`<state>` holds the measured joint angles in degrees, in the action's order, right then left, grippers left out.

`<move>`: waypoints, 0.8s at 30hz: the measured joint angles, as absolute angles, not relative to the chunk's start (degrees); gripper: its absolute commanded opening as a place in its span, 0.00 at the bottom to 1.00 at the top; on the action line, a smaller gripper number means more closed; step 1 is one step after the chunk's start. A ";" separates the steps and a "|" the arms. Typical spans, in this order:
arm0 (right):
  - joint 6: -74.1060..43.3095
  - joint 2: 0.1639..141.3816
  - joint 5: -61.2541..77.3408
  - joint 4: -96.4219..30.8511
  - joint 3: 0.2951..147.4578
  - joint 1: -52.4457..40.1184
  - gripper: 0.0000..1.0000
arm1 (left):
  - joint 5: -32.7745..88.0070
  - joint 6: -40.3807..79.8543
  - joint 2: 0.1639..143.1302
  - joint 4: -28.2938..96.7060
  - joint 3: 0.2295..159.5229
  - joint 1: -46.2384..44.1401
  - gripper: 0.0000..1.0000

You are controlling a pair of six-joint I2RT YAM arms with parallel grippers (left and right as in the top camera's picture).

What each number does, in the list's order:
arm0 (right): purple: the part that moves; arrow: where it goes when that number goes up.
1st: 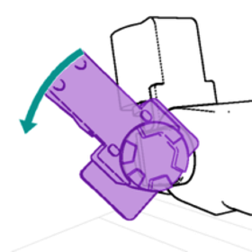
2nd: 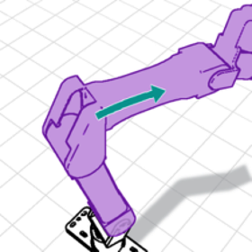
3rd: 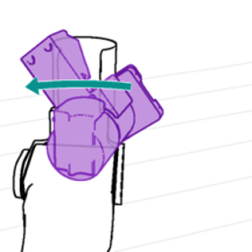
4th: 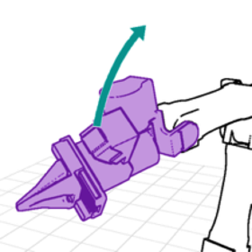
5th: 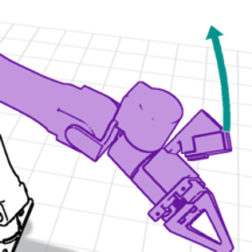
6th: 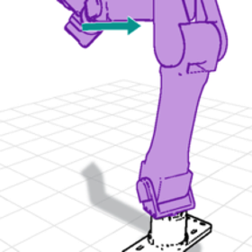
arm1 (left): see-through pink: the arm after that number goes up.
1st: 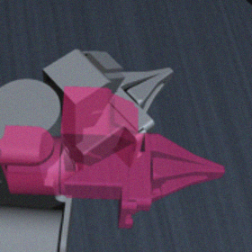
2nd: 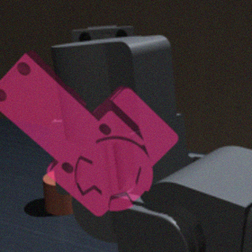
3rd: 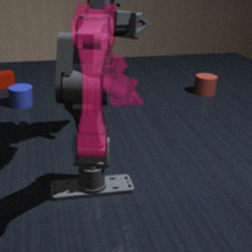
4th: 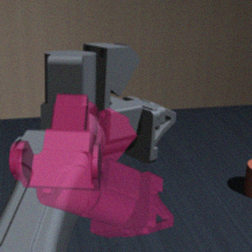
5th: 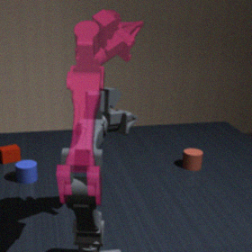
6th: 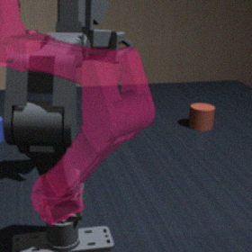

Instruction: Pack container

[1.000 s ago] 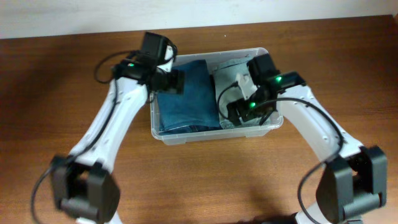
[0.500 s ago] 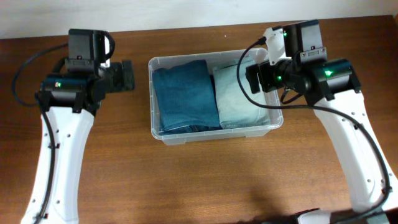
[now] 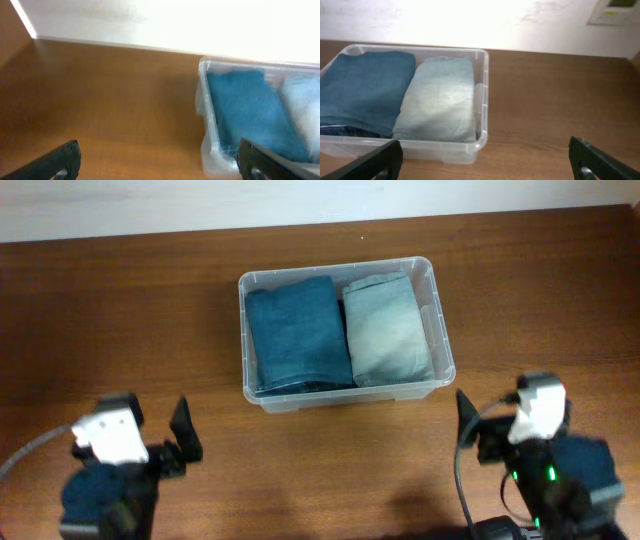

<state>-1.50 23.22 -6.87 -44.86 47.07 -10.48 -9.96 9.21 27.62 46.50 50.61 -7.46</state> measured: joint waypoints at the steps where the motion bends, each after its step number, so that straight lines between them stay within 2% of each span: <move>1: -1.61 20.34 -7.44 -45.28 45.54 -10.48 0.98 | -9.69 9.26 25.30 49.28 49.01 -7.46 0.99; 4: -1.76 14.55 -8.16 -50.89 43.29 -10.48 0.98 | -9.39 9.32 21.23 60.97 47.86 -7.46 1.00; 7: -1.76 12.93 -8.38 -56.31 42.94 -10.48 0.98 | -9.28 9.30 20.82 67.31 47.53 -7.46 0.99; 12: -1.96 12.95 -8.62 -63.59 42.78 -10.48 0.98 | -9.26 9.32 20.84 67.35 47.51 -7.46 0.99; 16: -1.96 12.95 -8.54 -64.55 42.78 -10.48 0.98 | -9.26 9.32 20.84 67.35 47.51 -7.46 1.00; 20: -1.89 10.26 -6.68 -55.81 39.66 -8.21 0.99 | -9.26 9.32 20.84 67.37 47.51 -7.46 1.00; 24: -1.93 1.67 -3.29 -35.14 25.04 -4.05 0.99 | -9.23 9.45 20.84 67.42 47.51 -7.46 0.99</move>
<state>-1.93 1.67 -3.29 -35.14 25.04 -4.05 -9.23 9.45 20.84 67.42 47.51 -7.46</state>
